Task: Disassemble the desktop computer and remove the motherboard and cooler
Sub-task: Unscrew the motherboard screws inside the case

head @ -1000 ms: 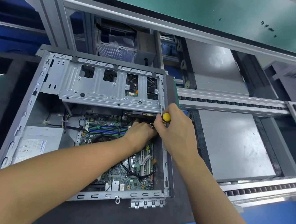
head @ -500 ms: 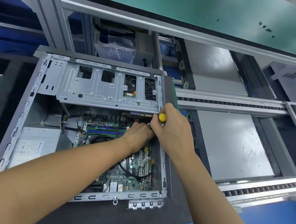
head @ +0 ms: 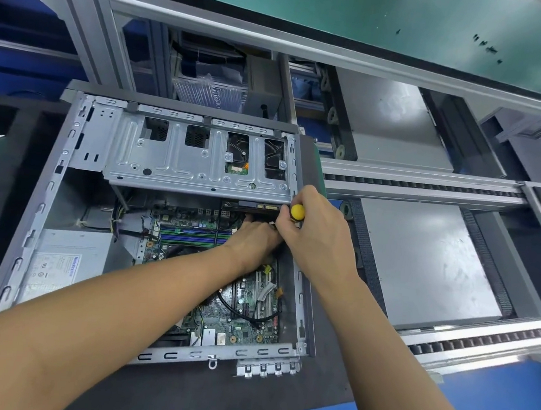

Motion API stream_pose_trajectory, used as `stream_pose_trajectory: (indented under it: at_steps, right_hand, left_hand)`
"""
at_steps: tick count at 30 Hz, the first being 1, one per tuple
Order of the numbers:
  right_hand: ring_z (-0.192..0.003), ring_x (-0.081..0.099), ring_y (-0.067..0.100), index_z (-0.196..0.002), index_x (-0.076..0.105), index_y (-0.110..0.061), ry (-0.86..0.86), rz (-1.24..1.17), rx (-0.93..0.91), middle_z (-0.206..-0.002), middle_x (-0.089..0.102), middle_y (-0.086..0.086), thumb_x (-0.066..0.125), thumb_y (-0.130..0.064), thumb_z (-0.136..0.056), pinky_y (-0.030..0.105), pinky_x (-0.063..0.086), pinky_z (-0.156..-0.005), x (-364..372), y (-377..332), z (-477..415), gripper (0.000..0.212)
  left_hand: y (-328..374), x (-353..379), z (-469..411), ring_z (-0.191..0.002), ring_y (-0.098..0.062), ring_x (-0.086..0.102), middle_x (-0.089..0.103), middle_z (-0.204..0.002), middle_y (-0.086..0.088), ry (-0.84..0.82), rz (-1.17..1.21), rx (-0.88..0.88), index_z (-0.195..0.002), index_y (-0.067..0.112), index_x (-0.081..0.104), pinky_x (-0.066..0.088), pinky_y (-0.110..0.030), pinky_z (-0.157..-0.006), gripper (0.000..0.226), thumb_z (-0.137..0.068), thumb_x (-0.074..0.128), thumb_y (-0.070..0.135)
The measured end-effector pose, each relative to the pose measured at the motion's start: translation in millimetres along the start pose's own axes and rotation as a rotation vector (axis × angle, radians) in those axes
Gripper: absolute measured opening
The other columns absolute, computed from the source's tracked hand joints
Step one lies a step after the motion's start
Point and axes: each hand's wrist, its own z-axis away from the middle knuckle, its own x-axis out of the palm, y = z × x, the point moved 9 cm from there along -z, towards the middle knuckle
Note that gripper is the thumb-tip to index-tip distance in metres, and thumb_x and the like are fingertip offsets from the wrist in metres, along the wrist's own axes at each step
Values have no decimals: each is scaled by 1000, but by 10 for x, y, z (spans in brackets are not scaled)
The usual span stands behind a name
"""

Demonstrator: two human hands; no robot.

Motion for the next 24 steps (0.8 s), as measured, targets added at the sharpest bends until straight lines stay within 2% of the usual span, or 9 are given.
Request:
stream_pose_trajectory:
  at_steps: [6,9,13,19,24]
  right_hand:
    - [-62,43,19,-84,40,-18,8,-13,-6,-71,45,-6,60,-24,-93,25,25,-48,3,2,-2,23]
    - [-62,43,20,-84,41,-16,13,-14,-2,-71,45,-5,60,-23,-93,30,25,-53,3,15,-20,22]
    - [-63,44,20,-84,42,-16,12,-23,1,-71,45,-5,60,-23,-93,30,25,-55,6,10,-26,21]
    - [-67,47,23,-85,42,-15,6,-25,-4,-75,50,-2,59,-23,-93,33,30,-57,12,-15,-27,21]
    - [-66,46,21,-85,42,-16,7,-34,1,-75,49,-3,59,-23,-94,30,26,-57,21,-5,-46,21]
  left_hand:
    - [-7,-37,25,-110,-34,57,66,-114,-10,15,40,-30,-128,10,50,25,-54,-114,40,-89,59,4]
    - [-23,-53,28,-110,-34,56,65,-112,-10,26,34,-43,-130,13,48,25,-55,-115,43,-90,54,-2]
    - [-36,-58,26,-110,-34,57,66,-111,-11,30,41,-47,-128,12,49,24,-54,-116,38,-92,53,1]
    - [41,-15,3,-114,-33,57,63,-120,-11,18,-12,-9,-136,9,45,26,-54,-113,47,-91,58,8]
    - [11,-16,-28,-104,-35,60,67,-107,-10,18,17,-5,-125,10,51,27,-51,-111,41,-86,61,8]
